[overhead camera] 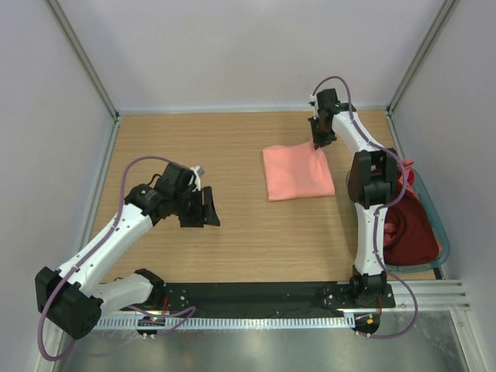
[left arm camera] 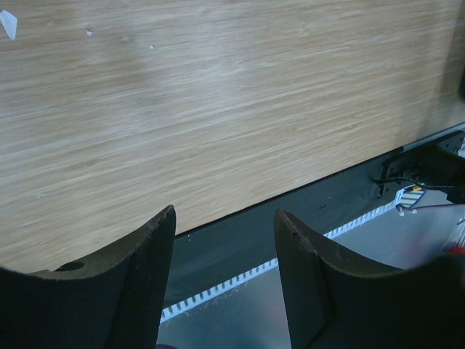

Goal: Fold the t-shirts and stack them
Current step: Neatly place the folded tshirt to the corner

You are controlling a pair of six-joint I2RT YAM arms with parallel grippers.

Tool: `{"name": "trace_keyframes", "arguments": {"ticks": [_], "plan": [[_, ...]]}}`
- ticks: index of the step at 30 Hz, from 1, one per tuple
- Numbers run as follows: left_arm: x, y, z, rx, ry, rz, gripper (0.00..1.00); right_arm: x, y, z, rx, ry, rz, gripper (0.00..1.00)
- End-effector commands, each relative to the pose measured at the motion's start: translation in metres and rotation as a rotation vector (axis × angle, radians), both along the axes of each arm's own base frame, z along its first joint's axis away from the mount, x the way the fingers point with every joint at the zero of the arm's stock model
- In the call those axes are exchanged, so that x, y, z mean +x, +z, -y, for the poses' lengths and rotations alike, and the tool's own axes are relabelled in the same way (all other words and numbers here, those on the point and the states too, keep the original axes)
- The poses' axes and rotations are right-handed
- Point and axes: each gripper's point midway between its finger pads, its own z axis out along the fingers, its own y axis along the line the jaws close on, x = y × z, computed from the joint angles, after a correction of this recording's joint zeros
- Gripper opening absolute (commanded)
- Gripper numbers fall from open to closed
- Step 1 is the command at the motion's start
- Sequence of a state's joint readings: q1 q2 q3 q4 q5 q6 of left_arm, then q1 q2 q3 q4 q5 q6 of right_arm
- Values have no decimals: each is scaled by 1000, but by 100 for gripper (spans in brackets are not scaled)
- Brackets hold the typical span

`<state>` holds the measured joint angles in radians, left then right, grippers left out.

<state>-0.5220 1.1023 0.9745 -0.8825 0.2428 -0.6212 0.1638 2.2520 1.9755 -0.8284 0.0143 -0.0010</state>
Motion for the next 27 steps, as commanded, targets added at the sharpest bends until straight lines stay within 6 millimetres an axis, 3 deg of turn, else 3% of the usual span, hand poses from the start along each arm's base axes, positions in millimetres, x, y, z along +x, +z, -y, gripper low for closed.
{"name": "trace_keyframes", "arguments": {"ticks": [1,2,3,4,6,7,8,10,15,18,19,25,27], "plan": [[-10,-2,-7,16,-9,-18,57,27,15,42,-135,-1,56,1],[-11,-2,-8,20,-8,-21,58,39,26,53,-161,-15,94,1],[-15,-5,-10,23,-10,-27,57,44,14,58,-187,-1,82,1],[-17,-7,-11,24,-11,-32,58,56,22,63,-202,-6,119,1],[-20,-9,-12,25,-17,-36,58,67,18,79,-235,-29,130,1],[-22,-12,-13,28,-17,-42,58,71,3,85,-252,-24,110,1],[-25,-14,-14,31,-24,-55,58,81,12,94,-276,-42,144,1],[-28,-16,-16,44,-36,-65,57,90,5,105,-310,-50,155,1],[-32,-17,-27,97,-57,-50,57,112,16,139,-382,-126,253,1],[-34,-16,-24,85,-67,-53,57,125,29,145,-408,-127,319,1],[-34,-16,-23,82,-71,-53,57,125,32,166,-439,-161,323,1],[-39,-19,-21,82,-100,-61,57,147,57,188,-526,-158,434,1],[-42,-18,-20,79,-116,-57,57,152,54,193,-547,-144,440,1]]}}
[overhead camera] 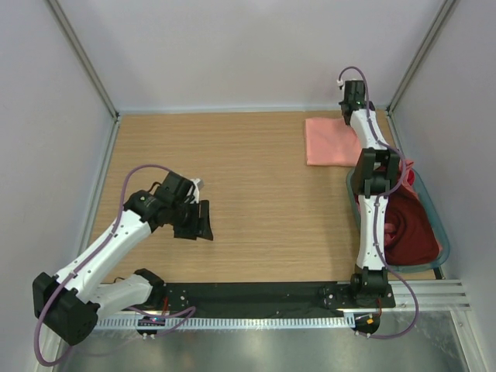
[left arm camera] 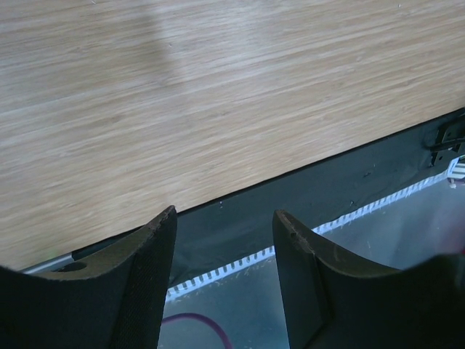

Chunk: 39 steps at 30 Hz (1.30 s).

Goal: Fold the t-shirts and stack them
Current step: Neatly place the folded tshirt to the corner

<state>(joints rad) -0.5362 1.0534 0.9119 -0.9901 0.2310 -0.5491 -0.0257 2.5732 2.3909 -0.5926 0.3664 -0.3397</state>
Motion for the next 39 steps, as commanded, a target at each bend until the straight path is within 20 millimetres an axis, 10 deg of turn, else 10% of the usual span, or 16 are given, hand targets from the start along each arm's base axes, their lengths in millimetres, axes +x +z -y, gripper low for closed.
{"name": "trace_keyframes", "arguments": {"ticks": [1,34,36,37,39], "plan": [[-9,4,1,-17,-52,9,57,31,48,23,-100,-3,165,1],[-26,-8,3,11,-124,-75,57,74,89,115,-176,36,438,1],[-26,-8,3,7,-123,-73,57,77,91,112,-158,45,457,13],[-26,-8,4,4,-122,-71,57,78,93,110,-154,42,468,49],[-26,-8,5,-1,-125,-74,57,79,96,110,-137,21,492,61]]}}
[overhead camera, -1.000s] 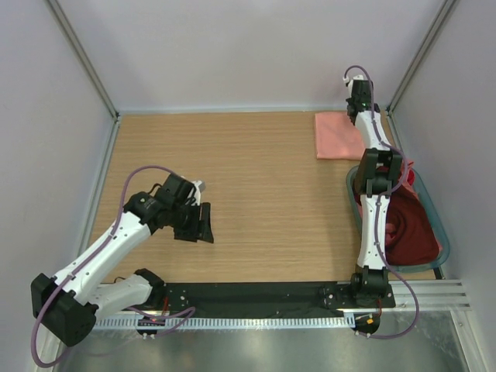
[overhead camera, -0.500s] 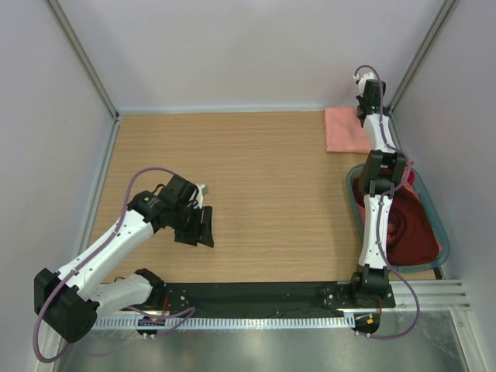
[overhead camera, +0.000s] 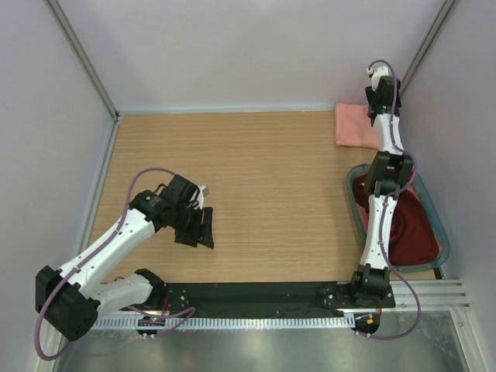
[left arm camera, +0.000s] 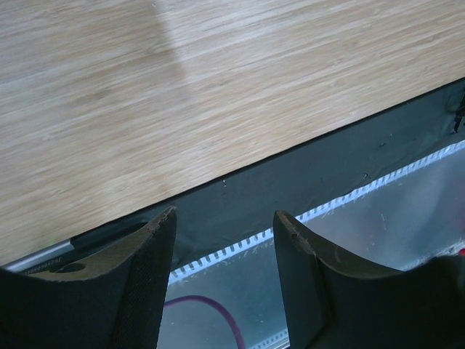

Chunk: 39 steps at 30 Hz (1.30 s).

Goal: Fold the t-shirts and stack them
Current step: Neatly place the folded tshirt to the corner

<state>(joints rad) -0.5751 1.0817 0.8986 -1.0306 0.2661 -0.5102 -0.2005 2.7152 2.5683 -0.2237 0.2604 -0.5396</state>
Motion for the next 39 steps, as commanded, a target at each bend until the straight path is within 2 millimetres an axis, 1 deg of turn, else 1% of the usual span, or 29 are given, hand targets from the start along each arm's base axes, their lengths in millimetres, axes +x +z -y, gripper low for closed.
{"name": "trace_keyframes", "arguments": {"ticks": [1,3,4,8,10,11,12,13,15,16,17,18,19,20,21,22,23,24,25,26,27,28,29,30,31,32,35,36,39], "plan": [[-5,2,3,-27,-36,-4,57,16,52,-7,14,4,174,67],[-4,3,4,-32,-31,4,57,13,64,-4,30,-47,209,71],[-3,4,4,-33,-29,8,57,12,71,-5,30,-60,224,78],[1,8,4,-40,-6,33,57,3,103,-16,78,-106,278,81],[7,13,6,-57,18,56,57,-3,123,-41,137,-97,292,82],[11,18,9,-80,26,80,57,-9,118,-55,161,-92,252,82],[15,22,12,-96,43,93,57,-15,139,-73,189,-78,275,83],[18,26,14,-105,45,114,57,-20,147,-91,199,-62,266,83],[27,34,19,-131,69,143,57,-37,158,-160,235,11,215,84],[33,40,22,-142,81,166,58,-45,158,-183,295,25,206,84],[39,46,25,-158,95,186,58,-56,150,-229,355,84,153,84],[44,50,27,-166,103,202,58,-74,152,-248,405,107,125,84],[50,57,29,-175,111,228,58,-86,145,-273,500,116,102,84],[56,63,32,-194,118,256,58,-109,113,-312,545,166,-8,85],[60,66,33,-196,124,274,58,-125,104,-336,585,204,-49,86],[64,69,33,-202,131,289,59,-146,117,-353,647,226,-48,87],[70,72,33,-199,152,312,59,-181,77,-391,675,279,-184,89],[73,72,33,-198,163,321,61,-201,66,-407,707,308,-238,99],[75,71,33,-199,173,323,61,-225,77,-419,753,323,-240,100],[77,70,36,-211,178,328,63,-260,38,-427,754,308,-352,100],[78,69,37,-222,191,322,64,-290,31,-450,780,368,-413,100],[79,67,38,-227,202,323,67,-312,22,-453,778,373,-447,100],[82,67,40,-244,212,333,68,-345,8,-446,798,347,-488,100],[81,59,40,-245,241,311,70,-370,3,-455,840,391,-540,100],[83,60,42,-268,255,326,72,-384,-3,-451,856,385,-550,100],[81,51,41,-267,272,309,73,-408,-7,-434,876,349,-552,100],[82,49,44,-321,334,303,78,-440,-7,-401,885,285,-498,100],[79,39,41,-314,352,292,80,-447,-4,-395,900,280,-479,100],[75,33,38,-360,427,288,81,-475,-5,-376,986,218,-422,100]]}}
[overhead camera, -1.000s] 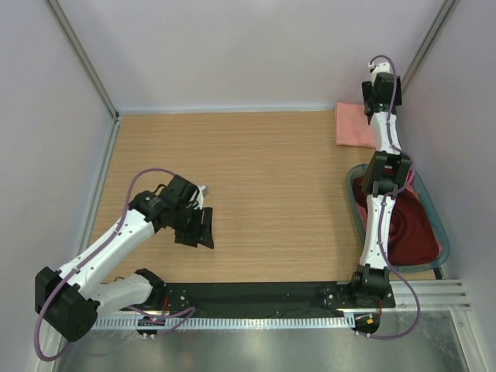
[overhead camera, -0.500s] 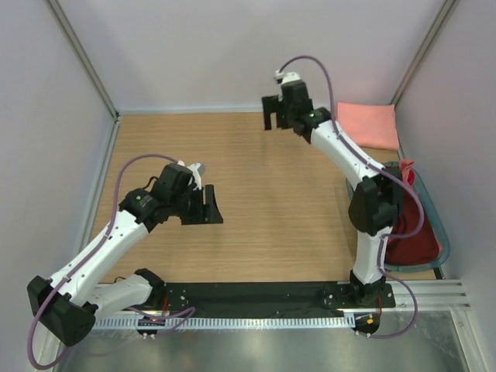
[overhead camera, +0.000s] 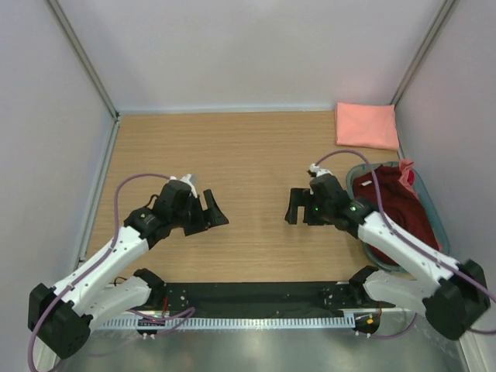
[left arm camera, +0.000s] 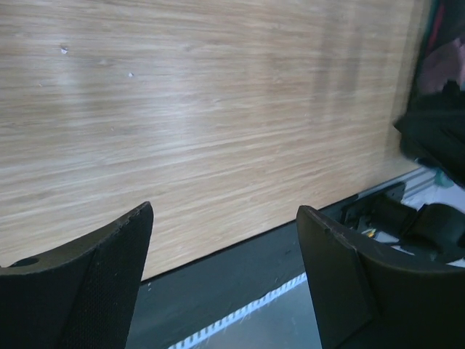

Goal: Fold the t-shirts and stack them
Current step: Neatly place the folded tshirt to the corner

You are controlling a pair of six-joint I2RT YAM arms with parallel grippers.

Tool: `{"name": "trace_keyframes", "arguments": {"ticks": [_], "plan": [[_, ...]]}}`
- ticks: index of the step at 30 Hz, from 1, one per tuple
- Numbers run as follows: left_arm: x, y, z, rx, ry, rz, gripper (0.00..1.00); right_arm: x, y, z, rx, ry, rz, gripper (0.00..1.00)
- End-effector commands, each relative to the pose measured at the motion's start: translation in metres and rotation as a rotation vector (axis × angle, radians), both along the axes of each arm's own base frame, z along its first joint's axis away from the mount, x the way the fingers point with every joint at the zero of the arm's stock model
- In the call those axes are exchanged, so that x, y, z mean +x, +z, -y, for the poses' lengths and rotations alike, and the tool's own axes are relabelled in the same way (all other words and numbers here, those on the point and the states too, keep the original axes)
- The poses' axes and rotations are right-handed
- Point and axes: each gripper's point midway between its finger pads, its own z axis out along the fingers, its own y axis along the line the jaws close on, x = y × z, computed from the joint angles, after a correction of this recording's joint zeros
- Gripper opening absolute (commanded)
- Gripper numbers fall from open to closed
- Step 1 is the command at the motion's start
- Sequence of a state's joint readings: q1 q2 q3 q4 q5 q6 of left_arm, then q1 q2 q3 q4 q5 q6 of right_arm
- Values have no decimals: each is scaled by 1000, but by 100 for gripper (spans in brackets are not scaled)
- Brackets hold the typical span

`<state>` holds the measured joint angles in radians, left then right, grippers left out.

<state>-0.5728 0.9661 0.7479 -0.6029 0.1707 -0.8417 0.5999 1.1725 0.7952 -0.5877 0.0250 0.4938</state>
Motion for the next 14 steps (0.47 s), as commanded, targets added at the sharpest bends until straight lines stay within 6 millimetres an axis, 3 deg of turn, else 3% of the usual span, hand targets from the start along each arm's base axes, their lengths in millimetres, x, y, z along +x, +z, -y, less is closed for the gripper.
{"name": "trace_keyframes", "arguments": {"ticks": [1,2,3,5,6,7,8,9,10,11,12,14], "plan": [[13,17,4,-139,121,76,81,-17,7,9,137,-158,43,100],[11,26,2,-176,138,110,82,-23,15,10,213,-211,57,100],[6,15,-2,-177,156,99,82,-30,10,9,252,-227,40,100],[1,29,-7,-252,189,153,82,-50,-7,5,331,-219,-11,100],[-1,29,-12,-264,210,175,82,-53,3,3,408,-240,10,100],[-5,21,-17,-271,225,180,82,-59,-7,4,427,-245,1,100],[-8,21,-20,-294,244,189,82,-62,-7,5,447,-255,5,100],[-14,36,-25,-359,255,257,82,-63,-5,7,467,-263,21,100],[-17,23,-31,-361,281,254,82,-66,-6,10,489,-280,31,100],[-24,36,-36,-444,308,295,83,-67,-1,12,530,-306,49,100],[-27,36,-38,-479,320,301,83,-70,-9,14,517,-310,36,100],[-32,24,-40,-539,343,294,84,-73,-2,10,598,-311,53,100]]}}
